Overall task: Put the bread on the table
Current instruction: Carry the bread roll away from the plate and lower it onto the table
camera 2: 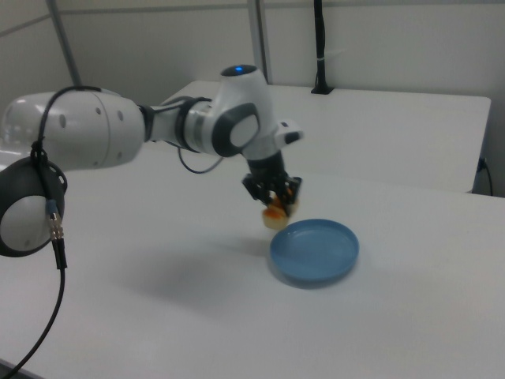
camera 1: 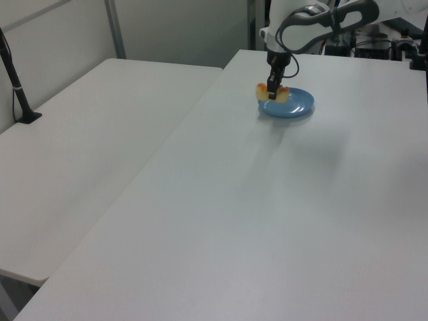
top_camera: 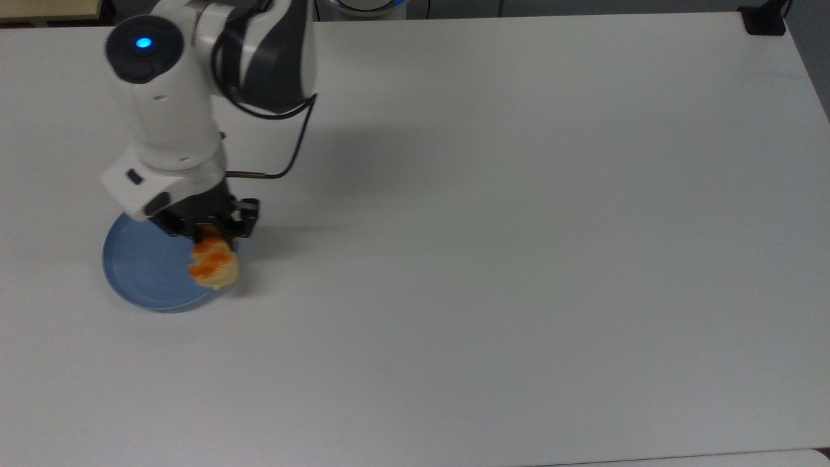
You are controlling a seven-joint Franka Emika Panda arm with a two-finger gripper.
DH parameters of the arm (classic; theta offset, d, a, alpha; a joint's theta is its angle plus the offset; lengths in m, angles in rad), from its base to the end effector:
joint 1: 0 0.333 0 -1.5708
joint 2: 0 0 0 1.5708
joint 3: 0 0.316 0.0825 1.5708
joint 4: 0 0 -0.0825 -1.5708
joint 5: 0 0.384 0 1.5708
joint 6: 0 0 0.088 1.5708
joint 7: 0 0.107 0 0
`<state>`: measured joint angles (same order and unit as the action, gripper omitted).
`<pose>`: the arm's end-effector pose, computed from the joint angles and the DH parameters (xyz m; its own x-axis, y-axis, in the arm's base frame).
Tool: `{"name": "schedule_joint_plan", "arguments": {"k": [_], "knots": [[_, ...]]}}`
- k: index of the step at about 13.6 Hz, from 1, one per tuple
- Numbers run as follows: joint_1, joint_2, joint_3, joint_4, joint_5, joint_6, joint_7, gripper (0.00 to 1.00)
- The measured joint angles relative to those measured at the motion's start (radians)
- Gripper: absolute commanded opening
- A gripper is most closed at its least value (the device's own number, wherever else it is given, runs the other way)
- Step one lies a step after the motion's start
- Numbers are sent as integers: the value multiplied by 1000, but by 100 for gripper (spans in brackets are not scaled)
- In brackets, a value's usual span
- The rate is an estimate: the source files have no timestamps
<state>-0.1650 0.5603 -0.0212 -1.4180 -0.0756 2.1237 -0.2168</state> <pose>0.7131 -0.1348 0.3875 0.9896 0.0758 0.1225 0.0625 -0.9920 0.1095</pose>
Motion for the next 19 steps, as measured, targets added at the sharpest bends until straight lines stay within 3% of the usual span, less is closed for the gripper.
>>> {"name": "schedule_joint_plan", "arguments": {"k": [2, 6, 7, 9, 15, 19], "knots": [[38, -10, 40, -15, -7, -12, 39, 41], [185, -1, 51, -82, -66, -12, 192, 43], [207, 4, 51, -87, -66, -11, 212, 54], [242, 18, 51, -91, -67, 3, 253, 100], [245, 17, 46, -79, -67, 11, 265, 100], [247, -73, 47, -50, -67, -99, 268, 100]]}}
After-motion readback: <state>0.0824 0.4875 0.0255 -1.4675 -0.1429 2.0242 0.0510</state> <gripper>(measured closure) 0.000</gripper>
